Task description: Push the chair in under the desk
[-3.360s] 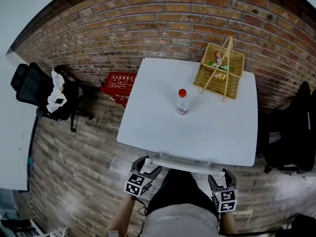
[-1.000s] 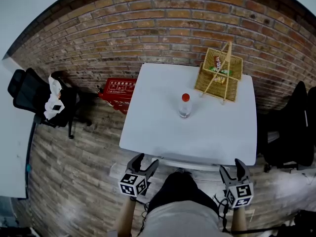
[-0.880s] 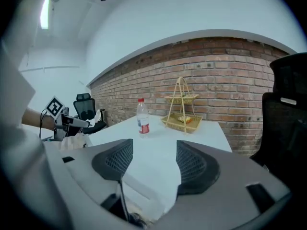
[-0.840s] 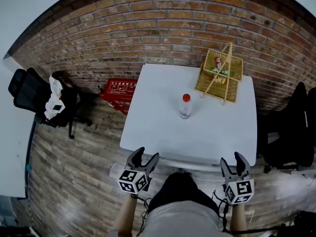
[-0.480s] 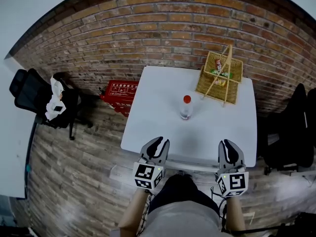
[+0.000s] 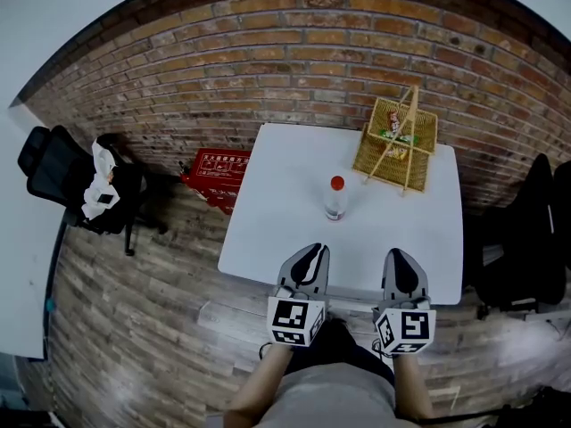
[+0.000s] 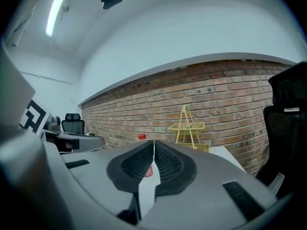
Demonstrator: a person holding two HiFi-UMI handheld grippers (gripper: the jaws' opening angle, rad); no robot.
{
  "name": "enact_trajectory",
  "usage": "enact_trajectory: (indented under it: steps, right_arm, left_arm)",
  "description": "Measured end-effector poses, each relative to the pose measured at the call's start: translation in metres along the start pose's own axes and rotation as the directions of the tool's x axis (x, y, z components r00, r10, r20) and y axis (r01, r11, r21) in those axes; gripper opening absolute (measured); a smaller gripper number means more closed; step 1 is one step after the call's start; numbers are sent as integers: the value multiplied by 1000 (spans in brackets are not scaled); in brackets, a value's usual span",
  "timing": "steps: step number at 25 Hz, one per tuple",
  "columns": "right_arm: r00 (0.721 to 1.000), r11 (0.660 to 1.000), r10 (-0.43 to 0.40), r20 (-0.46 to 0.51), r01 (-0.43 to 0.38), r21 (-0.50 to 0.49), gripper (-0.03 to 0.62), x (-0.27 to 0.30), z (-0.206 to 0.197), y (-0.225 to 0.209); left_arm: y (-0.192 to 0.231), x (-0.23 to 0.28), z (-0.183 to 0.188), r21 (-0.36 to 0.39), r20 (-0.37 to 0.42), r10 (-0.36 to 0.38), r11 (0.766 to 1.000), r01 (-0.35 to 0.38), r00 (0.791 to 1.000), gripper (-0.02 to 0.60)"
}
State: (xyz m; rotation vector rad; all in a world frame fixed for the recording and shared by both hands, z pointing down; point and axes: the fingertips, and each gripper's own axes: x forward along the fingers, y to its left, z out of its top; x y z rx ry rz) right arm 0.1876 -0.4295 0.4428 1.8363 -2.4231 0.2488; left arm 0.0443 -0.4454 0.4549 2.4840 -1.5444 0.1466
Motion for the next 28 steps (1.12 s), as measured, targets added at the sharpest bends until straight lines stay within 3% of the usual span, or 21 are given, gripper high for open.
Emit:
enact_trajectory:
  steps: [28]
  right_arm:
    - [999,1000,12,-36,-12,-5,17,5,-6,2]
  left_arm:
    - [-30,10,6,34,-3,-53,998,53,999,31]
